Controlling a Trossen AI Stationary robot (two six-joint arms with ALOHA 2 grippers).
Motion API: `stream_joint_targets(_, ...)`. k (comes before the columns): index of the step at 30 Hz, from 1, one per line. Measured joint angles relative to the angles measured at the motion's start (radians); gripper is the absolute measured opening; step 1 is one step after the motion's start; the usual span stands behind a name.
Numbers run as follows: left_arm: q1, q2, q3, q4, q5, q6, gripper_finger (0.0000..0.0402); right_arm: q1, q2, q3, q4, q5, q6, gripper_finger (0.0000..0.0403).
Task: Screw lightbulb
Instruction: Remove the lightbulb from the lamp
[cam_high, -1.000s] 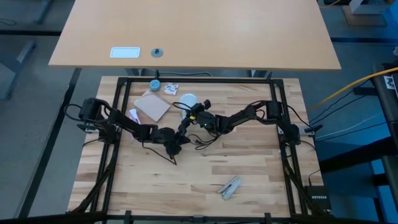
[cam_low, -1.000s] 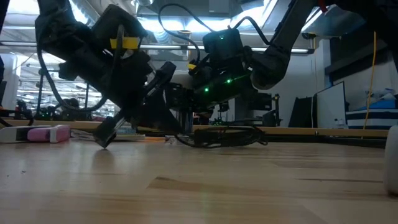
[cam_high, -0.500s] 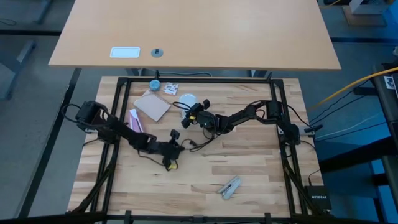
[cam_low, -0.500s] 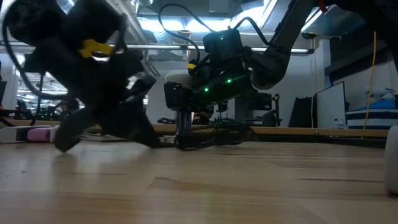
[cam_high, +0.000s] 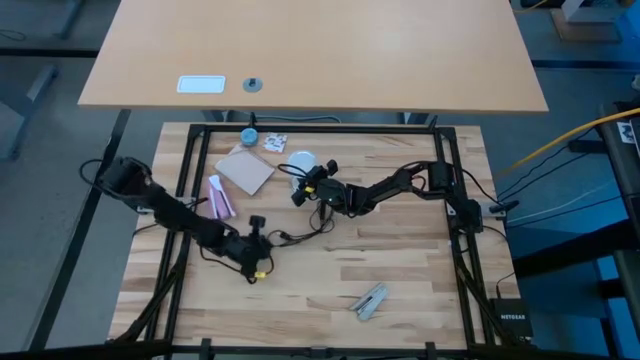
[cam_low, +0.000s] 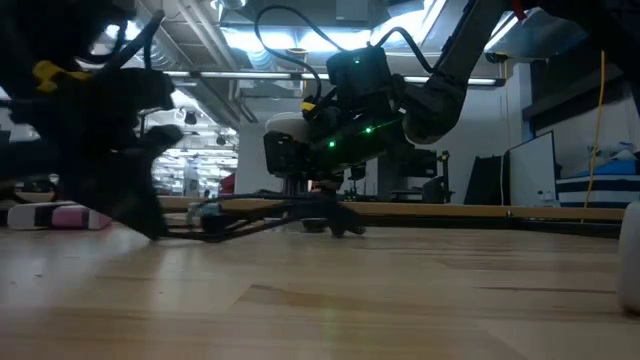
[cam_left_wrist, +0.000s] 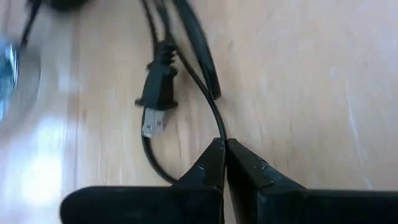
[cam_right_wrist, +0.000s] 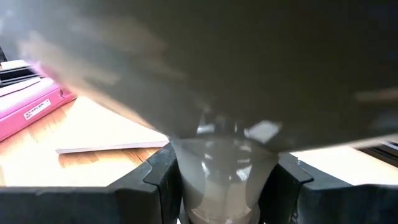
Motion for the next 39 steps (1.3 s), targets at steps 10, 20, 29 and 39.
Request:
stream_joint_targets(10,-0.031,-0.138,0.002,-0.408,-0.007,-0.750,0.0000,0.000,-0.004,-0.003,0.061,-0.176,-0.004,0.0165)
stream_joint_targets(20,-0.056,-0.175,0.002,-0.625,-0.003,-1.088,0.0000,0.000,-0.006,-0.002,0.064,-0.439,-0.003,0.0165)
stream_joint_targets(29,-0.156,-0.177,0.003,-0.805,0.001,-1.263,0.0000,0.000,-0.011,0.000,0.030,-0.749,-0.010,0.0166)
stream_joint_targets(39,-0.203,-0.177,0.004,-0.939,0.000,-1.501,0.0000,0.000,-0.011,0.001,0.020,-1.144,-0.065,0.0166)
